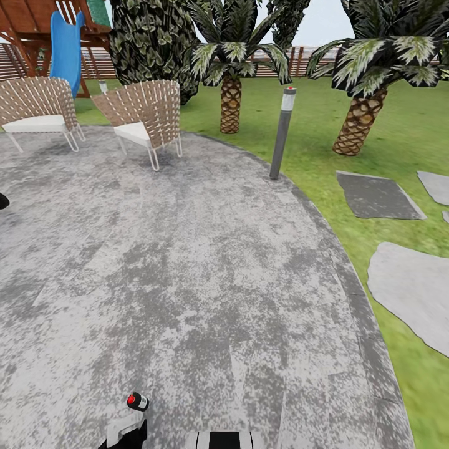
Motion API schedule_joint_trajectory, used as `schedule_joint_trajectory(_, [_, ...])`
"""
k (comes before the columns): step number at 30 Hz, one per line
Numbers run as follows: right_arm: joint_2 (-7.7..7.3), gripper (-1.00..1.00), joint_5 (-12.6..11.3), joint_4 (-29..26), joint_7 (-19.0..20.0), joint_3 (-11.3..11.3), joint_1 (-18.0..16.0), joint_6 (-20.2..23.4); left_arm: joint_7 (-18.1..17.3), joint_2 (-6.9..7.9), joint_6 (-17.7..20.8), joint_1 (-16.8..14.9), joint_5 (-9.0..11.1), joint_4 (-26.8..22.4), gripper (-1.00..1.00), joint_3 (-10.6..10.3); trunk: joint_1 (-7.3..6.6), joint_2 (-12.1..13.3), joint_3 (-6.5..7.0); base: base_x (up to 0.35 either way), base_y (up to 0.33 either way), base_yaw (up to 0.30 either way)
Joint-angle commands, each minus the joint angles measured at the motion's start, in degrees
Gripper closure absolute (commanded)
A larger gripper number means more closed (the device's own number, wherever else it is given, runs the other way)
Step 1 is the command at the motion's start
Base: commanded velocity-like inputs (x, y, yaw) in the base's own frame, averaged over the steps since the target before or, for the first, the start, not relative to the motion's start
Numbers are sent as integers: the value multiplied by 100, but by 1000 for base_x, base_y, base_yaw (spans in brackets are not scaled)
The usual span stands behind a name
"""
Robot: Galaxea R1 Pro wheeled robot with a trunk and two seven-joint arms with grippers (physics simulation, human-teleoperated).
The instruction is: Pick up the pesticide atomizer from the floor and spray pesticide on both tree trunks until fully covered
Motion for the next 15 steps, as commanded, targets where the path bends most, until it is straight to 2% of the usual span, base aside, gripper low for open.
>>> schedule_joint_trajectory(1, [1,-100,-35,6,25,-18,-3,-22,43,7,-24,-2,34,0,-100,-49,-1,-1,-4,0,0,0])
schedule_joint_trajectory(7, [-5,-100,-47,6,10,-64,-6,-16,43,7,-20,-2,28,2,-100,-50,-1,-1,-4,0,0,0])
schedule_joint_trajectory(11, [-1,-100,-47,6,21,-286,-5,-17,43,7,-21,-2,22,5,-100,-54,-1,-1,-4,0,0,0])
schedule_joint_trajectory(15, [4,-100,-43,8,28,-354,-4,-18,43,7,-22,-2,18,6,-100,-56,9,-7,-92,0,0,0])
